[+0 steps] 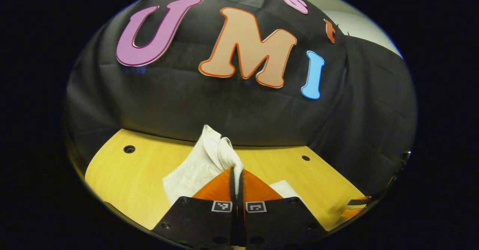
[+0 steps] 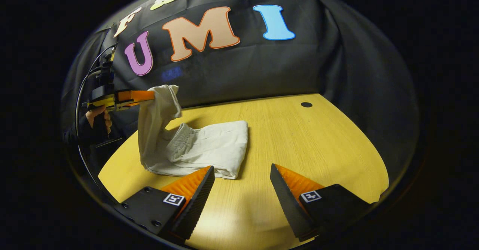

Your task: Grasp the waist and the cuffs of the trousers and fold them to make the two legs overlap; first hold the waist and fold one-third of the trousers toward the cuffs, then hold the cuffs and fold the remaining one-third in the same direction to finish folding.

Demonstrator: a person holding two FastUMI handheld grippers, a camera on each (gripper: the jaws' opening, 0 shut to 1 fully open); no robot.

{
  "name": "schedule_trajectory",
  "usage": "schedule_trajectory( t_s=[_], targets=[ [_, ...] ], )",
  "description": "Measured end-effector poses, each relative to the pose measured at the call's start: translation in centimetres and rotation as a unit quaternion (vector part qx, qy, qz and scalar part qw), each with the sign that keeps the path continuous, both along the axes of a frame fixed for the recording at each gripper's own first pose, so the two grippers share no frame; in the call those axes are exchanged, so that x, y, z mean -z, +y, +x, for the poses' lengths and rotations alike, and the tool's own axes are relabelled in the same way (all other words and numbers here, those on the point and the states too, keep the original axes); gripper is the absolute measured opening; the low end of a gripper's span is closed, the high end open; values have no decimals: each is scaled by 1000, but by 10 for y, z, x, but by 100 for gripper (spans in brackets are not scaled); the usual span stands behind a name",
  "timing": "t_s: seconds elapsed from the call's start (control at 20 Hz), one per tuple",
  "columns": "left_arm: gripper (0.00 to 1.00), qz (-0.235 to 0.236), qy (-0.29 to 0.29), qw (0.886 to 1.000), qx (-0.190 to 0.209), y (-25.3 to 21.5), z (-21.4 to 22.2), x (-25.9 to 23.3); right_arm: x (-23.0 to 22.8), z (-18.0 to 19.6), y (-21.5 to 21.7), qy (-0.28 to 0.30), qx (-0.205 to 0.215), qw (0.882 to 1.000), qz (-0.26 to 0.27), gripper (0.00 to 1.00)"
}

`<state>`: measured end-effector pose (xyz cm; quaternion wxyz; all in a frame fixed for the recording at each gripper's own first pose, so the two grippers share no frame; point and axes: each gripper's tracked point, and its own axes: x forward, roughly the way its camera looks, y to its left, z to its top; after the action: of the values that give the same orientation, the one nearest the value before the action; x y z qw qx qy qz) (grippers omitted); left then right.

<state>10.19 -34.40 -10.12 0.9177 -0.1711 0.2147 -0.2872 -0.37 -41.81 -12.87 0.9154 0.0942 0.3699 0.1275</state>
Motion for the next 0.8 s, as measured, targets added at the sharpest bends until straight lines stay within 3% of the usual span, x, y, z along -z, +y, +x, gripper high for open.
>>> schedule_trajectory(
  t_s=[0.15,0.2,0.25,0.5,0.65,0.75,0.8],
  targets=[
    [0,-11,4,999,34,-42,-15,2,4,-2,-13,3,7,1000,0,96],
    [0,-8,4,999,45,-57,-21,6,4,-2,-17,6,8,1000,0,92],
    [0,-2,4,998,58,-71,-27,12,5,-5,-22,7,9,1000,-1,96],
    [0,47,10,992,118,-122,-73,54,8,-6,-40,10,12,1000,0,96],
    [1,91,-6,987,132,-128,-99,78,5,-4,-45,7,8,1000,4,96],
    [10,106,-13,984,143,-130,-108,82,-4,5,-46,-2,5,1000,9,96],
    [28,106,-17,984,145,-134,-114,83,-9,11,-45,-8,2,1000,11,96]
  ],
)
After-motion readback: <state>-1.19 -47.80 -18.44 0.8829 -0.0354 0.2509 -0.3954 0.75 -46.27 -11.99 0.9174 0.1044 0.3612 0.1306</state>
